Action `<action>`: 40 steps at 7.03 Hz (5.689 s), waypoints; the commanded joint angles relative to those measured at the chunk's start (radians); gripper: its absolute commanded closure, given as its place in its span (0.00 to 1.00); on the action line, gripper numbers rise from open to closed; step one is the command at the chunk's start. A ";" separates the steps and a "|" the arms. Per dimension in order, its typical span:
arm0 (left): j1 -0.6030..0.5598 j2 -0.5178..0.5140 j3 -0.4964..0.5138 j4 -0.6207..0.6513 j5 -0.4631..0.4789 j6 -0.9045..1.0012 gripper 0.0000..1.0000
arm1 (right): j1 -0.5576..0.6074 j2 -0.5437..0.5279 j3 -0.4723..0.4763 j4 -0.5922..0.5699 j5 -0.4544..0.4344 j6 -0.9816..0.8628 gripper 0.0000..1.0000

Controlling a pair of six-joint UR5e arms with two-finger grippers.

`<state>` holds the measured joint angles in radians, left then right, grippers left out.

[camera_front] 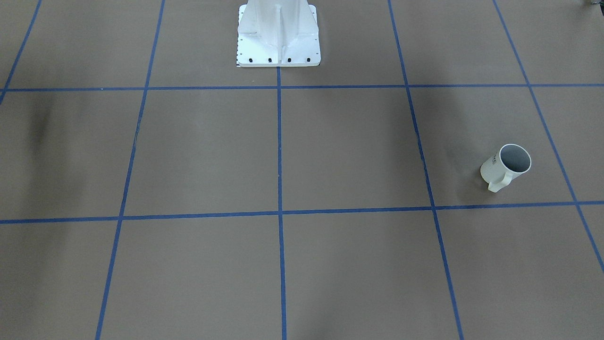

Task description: Left arm hands cup to right arm to dump lemon

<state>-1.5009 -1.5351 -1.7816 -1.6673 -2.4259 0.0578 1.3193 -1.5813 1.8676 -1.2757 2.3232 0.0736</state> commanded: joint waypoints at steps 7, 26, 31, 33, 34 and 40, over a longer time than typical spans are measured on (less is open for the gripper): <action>0.383 -0.062 0.177 -0.416 0.240 -0.662 0.19 | -0.180 0.124 0.002 0.009 -0.027 0.201 0.00; 0.514 -0.718 0.003 0.115 0.093 -1.691 1.00 | -0.670 0.527 -0.102 0.431 -0.708 0.354 0.01; 0.573 -0.792 0.114 -0.072 0.099 -1.897 1.00 | -0.922 0.564 -0.104 0.535 -1.186 0.357 0.01; 0.594 -0.798 0.116 -0.074 0.099 -1.899 1.00 | -0.946 0.564 -0.105 0.533 -1.237 0.353 0.01; 0.611 -0.798 0.111 -0.075 0.099 -1.899 1.00 | -0.947 0.563 -0.107 0.530 -1.245 0.348 0.01; 0.692 -0.821 0.059 -0.077 0.096 -1.932 1.00 | -0.947 0.560 -0.114 0.526 -1.271 0.334 0.01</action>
<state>-0.8197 -2.3493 -1.7169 -1.7441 -2.3301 -1.8678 0.3727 -1.0213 1.7535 -0.7499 1.0535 0.4084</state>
